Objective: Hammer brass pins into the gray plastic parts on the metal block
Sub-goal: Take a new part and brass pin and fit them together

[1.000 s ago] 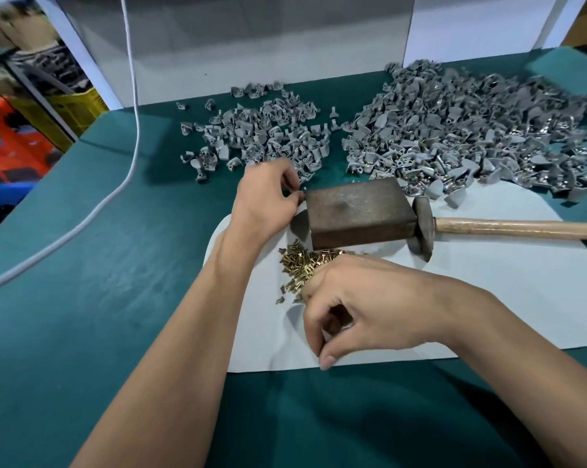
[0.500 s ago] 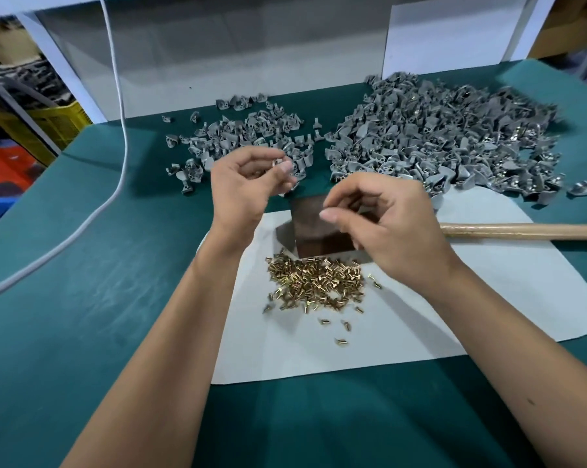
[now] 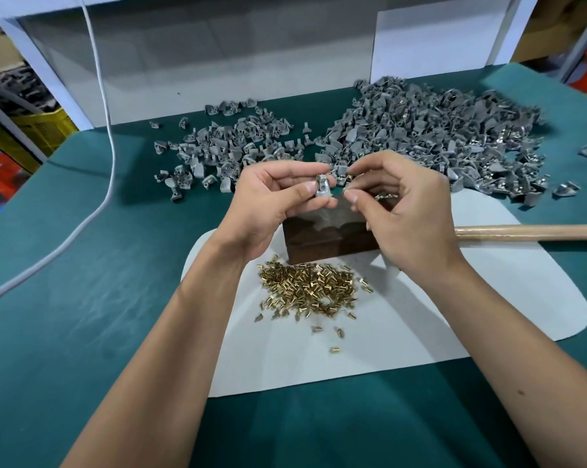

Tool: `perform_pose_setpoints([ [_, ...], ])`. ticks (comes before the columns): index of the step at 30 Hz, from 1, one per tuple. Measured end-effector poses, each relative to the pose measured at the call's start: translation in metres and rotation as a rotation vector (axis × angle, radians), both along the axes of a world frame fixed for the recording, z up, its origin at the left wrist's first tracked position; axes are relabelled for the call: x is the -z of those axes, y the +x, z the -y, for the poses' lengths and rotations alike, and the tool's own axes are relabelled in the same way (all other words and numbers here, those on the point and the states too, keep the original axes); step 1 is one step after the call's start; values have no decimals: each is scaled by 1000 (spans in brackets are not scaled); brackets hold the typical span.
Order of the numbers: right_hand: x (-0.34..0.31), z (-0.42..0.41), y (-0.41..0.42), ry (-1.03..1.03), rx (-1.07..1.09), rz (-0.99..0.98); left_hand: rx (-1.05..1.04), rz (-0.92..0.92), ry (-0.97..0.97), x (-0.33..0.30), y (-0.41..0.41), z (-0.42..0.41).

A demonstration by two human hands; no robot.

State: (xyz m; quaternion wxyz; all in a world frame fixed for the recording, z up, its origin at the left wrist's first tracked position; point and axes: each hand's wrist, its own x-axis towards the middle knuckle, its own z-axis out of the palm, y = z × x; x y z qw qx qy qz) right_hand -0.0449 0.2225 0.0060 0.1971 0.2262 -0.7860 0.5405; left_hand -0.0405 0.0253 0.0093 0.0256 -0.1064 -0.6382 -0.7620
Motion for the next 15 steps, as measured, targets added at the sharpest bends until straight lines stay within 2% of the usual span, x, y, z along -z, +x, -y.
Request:
perform_pose_setpoints([
  [3, -2, 1, 2, 89, 41, -118, 13, 19, -6, -1, 1, -2],
  [8, -2, 1, 2, 110, 37, -173, 23, 17, -30, -2, 1, -7],
  [15, -2, 0, 1, 123, 10, -122, 20, 31, -60, -1, 2, -9],
])
